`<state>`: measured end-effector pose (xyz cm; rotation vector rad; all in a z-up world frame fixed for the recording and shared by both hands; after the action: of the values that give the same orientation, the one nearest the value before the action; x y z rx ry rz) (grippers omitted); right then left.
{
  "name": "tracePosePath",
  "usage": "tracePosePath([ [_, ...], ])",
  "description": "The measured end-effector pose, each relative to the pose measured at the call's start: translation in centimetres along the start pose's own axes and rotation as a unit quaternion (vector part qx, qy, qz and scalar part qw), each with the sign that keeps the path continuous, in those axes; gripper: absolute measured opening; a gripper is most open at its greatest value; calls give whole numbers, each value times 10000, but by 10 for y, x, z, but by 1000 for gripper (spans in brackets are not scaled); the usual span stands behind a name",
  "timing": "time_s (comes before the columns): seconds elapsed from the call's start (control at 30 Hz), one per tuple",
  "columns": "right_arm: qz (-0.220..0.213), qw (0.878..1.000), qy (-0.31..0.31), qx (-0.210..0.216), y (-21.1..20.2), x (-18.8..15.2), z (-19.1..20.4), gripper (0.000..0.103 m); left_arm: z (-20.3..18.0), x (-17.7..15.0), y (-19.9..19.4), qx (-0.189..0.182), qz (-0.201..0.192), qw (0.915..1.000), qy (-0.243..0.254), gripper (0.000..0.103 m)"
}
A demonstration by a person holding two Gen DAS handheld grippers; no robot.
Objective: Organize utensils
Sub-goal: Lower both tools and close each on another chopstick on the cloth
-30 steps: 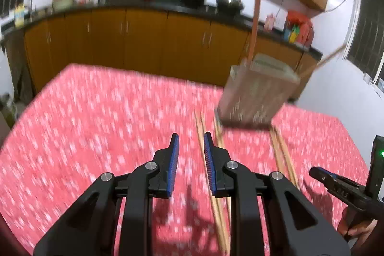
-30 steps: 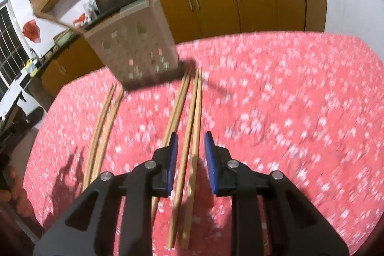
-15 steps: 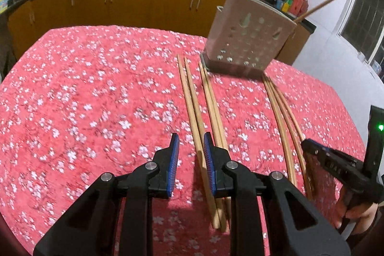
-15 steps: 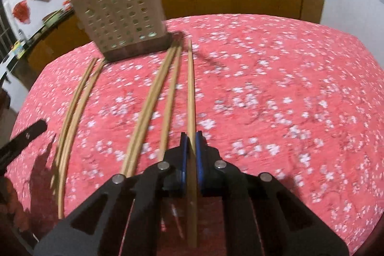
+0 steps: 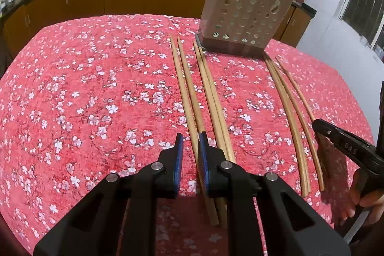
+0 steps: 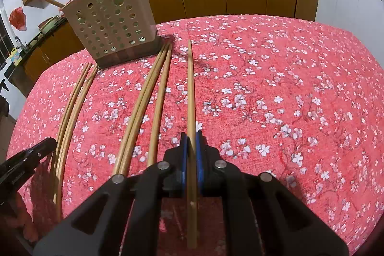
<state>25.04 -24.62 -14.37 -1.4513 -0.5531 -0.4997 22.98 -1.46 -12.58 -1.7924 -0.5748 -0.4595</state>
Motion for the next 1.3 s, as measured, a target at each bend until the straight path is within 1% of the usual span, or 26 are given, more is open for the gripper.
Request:
tracePosePath([
  [0.1, 2, 10000, -37, -39, 2, 0, 1, 8, -1, -1, 2, 154, -34, 9998, 108, 13],
  [0.2, 1, 10000, -51, -39, 3, 0, 2, 9, -3, -2, 2, 177, -56, 9997, 160, 13],
  [0.3, -23, 10000, -57, -37, 3, -1, 3, 9, -1, -2, 2, 259, -99, 9995, 179, 9],
  [0.37, -41, 9999, -133, -65, 3, -2, 3, 9, 2, -1, 1, 266, -91, 9995, 116, 8],
  [0.47, -29, 9999, -142, -45, 3, -2, 2, 9, 14, 6, 2, 411, -119, 9991, 42, 8],
  [0.6, -46, 9998, -58, -157, 7, 5, -9, 8, 39, 18, 1, 610, -168, 9978, -195, 8],
  [0.67, -63, 9997, -3, -226, 10, 9, -15, 8, 48, 22, 1, 650, -195, 9973, -274, 8],
  [0.77, -113, 9996, 96, -250, 15, 11, -22, 8, 56, 26, 1, 608, -237, 9972, -374, 8],
  [0.87, -162, 9994, 20, -311, 16, 8, -21, 9, 57, 25, 0, 603, -309, 9971, -343, 8],
  [1.03, -168, 9994, 50, -284, 17, 8, -22, 9, 59, 26, -1, 498, -301, 9974, -430, 8],
  [1.3, -161, 9994, 31, -313, 16, 9, -22, 9, 55, 26, -2, 572, -304, 9971, -396, 8],
])
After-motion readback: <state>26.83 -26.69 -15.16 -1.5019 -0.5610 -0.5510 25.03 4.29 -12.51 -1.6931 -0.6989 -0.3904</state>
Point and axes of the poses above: each gripper's, at about its wrist camera, not at the fingertips, and y roughly the way its jaws point, z to its left, x to its top, the point moved 6 cm from there along y, roughly the way its jaws point, and after that the axes turned 11 degrees about -y, right-handed, at the moved point
